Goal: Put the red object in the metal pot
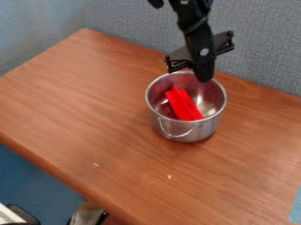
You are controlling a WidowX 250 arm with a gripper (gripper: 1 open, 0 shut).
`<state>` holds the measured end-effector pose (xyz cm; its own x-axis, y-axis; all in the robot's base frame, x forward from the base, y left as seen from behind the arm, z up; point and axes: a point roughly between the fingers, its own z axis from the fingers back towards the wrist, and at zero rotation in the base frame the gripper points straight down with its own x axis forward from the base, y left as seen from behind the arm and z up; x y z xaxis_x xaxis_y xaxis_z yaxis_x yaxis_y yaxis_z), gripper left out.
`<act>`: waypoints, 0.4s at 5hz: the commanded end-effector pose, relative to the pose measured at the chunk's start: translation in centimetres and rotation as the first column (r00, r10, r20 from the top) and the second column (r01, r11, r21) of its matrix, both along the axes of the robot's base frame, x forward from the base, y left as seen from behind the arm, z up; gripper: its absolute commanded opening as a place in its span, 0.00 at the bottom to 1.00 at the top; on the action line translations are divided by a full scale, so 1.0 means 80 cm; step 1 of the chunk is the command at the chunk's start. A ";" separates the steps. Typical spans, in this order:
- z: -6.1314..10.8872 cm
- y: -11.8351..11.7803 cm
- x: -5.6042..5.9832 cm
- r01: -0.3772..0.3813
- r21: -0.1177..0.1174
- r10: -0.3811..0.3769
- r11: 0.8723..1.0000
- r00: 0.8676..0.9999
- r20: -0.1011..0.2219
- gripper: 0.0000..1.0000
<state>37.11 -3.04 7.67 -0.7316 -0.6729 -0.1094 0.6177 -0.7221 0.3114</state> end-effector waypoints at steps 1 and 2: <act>0.002 0.013 0.003 0.018 0.002 -0.018 1.000 0.999 0.050 0.00; -0.016 0.022 0.013 0.008 0.004 -0.008 1.000 0.999 0.050 0.00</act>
